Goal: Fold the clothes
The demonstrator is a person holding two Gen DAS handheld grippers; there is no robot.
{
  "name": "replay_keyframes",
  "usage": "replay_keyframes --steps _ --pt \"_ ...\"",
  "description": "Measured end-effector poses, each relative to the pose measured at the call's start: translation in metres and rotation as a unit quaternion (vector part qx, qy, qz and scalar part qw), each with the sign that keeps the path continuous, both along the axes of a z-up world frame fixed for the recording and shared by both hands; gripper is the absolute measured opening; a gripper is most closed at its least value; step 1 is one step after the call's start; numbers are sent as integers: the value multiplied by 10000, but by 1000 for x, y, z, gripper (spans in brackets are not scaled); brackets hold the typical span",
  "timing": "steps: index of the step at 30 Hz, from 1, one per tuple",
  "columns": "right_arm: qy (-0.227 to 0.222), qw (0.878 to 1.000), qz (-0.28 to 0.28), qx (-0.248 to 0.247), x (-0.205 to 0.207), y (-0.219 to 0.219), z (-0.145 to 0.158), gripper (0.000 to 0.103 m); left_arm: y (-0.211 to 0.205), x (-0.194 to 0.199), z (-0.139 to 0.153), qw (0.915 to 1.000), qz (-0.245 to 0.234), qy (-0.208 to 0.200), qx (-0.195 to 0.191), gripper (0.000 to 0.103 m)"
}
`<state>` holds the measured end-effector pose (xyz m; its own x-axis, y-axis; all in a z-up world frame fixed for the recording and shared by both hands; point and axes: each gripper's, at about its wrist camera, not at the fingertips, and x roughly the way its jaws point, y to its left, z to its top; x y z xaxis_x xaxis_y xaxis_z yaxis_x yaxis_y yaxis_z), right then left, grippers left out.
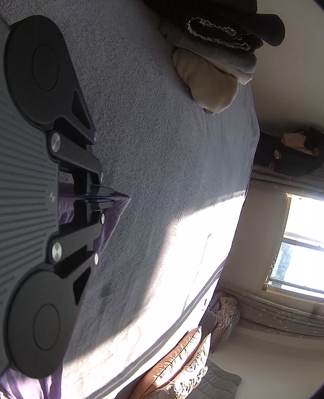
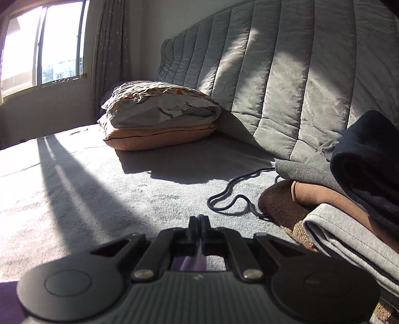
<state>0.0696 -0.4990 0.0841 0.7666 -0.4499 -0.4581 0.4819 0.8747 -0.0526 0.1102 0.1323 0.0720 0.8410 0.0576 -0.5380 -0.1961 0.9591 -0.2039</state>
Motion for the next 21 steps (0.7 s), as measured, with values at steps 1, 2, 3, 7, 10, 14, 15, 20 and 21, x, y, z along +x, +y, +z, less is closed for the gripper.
replay_keyframes --steps 1,2,3,7,10,14,15,20,21 --pt "-7 10000 31 -52 1 4 -1 3 1 -1 1 10000 22 -32 -40 1" --pt "-36 9999 60 -97 2 7 -1 3 1 -2 2 9999 44 -65 -81 1" --pt "-178 9997 69 -134 0 10 4 3 2 -2 3 9999 65 -97 -121 1" --pt "-685 9973 184 -203 -4 20 31 3 5 -6 8 9992 152 -226 -282 1" --pt "-614 9974 151 -348 1 26 37 3 7 -8 11 9984 218 -323 -403 1" --pt "-1072 9936 -75 -357 -15 24 50 2 7 -11 16 9975 258 -450 -479 1" --pt "-1175 9922 -170 -386 -20 23 55 2 6 -11 16 9975 243 -461 -481 1" --pt "-1188 9923 -264 -231 -43 10 71 2 2 -9 15 9979 162 -423 -466 1" --pt "-937 9955 -106 -130 -42 6 68 2 2 -8 14 9979 181 -402 -480 1"
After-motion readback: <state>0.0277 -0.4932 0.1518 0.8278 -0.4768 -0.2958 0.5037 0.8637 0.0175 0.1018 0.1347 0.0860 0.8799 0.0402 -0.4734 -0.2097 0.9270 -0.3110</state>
